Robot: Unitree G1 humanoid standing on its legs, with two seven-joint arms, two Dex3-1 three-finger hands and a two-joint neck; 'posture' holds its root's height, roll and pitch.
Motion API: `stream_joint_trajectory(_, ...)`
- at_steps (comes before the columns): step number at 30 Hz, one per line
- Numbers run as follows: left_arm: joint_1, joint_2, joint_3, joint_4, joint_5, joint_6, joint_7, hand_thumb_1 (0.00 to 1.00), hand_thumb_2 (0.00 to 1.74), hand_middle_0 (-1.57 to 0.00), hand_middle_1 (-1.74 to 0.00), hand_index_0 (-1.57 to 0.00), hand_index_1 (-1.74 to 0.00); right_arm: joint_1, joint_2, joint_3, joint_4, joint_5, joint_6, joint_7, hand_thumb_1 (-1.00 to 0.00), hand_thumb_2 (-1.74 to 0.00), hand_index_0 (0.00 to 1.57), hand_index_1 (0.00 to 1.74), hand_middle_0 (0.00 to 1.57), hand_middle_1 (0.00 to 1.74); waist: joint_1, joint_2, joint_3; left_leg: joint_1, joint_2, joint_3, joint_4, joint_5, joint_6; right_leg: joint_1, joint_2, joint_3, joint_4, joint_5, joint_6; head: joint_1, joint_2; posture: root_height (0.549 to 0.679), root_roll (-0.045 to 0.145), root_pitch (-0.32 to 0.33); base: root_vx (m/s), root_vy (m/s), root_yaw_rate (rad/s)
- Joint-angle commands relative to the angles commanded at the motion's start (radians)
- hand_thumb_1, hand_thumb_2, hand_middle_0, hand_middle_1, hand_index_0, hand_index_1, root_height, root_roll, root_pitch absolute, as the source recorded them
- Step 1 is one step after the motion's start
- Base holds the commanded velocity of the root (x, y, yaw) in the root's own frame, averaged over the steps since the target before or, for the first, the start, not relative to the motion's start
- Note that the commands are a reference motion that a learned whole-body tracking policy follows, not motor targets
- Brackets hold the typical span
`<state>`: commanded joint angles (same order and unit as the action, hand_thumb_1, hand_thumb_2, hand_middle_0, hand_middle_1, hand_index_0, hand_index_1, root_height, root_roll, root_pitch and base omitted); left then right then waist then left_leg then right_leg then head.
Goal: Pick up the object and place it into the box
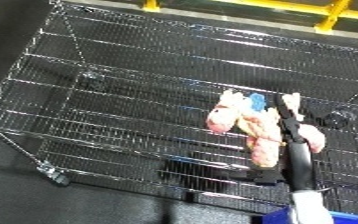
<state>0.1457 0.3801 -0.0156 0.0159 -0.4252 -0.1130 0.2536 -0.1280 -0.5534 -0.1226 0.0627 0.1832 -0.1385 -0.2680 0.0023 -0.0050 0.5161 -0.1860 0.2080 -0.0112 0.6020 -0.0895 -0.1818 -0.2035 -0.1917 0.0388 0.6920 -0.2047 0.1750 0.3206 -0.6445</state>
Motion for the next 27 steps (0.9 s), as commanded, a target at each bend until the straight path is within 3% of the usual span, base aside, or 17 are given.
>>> stream_joint_trajectory(6,0.008,0.025,-0.026,-0.002,-0.015,-0.009,-0.004,1.00,1.74,-1.57,-1.74,-1.57,-1.74,-0.067,-0.128,0.011,0.109,-0.002,0.030,-0.003,0.00,0.00,0.00,0.00,0.00,0.00,0.009,0.003,0.004,-0.030,-0.005,-0.006,0.015,0.002,-0.0023,-0.043,-0.0018,0.007,0.028,0.000,0.0019,0.083,-0.008,0.625,0.034,-0.252,-0.001,-0.027,0.007)
stream_joint_trajectory(12,0.008,0.034,-0.070,0.001,-0.027,-0.020,-0.011,1.00,1.74,-1.57,-1.74,-1.57,-1.74,-0.147,-0.243,0.072,0.245,0.008,0.064,0.015,0.00,0.00,0.00,0.00,0.00,0.00,0.014,0.034,0.004,-0.081,-0.010,-0.012,0.041,0.002,-0.0003,-0.110,-0.0046,0.016,0.073,0.001,0.0051,0.171,-0.004,0.620,0.040,-0.225,-0.007,-0.027,0.000)
stream_joint_trajectory(17,-0.003,0.047,-0.113,0.003,-0.045,-0.034,-0.021,1.00,1.74,-1.57,-1.74,-1.57,-1.74,-0.254,-0.287,0.148,0.403,0.021,0.091,0.021,0.00,0.00,0.00,0.00,0.00,0.00,0.020,0.060,0.004,-0.117,-0.011,-0.013,0.049,0.000,-0.0003,-0.155,-0.0075,0.021,0.087,0.003,0.0091,0.251,-0.018,0.618,0.043,-0.197,-0.004,-0.016,-0.035)
stream_joint_trajectory(27,0.004,0.067,-0.176,0.008,-0.068,-0.048,-0.027,1.00,1.74,-1.57,-1.74,-1.57,-1.74,-0.496,-0.341,0.317,0.697,0.004,0.109,0.064,0.00,0.00,0.00,0.00,0.00,0.00,0.026,0.105,0.004,-0.188,-0.013,-0.021,0.074,0.000,-0.0020,-0.246,-0.0038,0.029,0.138,-0.007,0.0097,0.363,0.067,0.612,0.048,-0.146,-0.003,-0.020,-0.009)
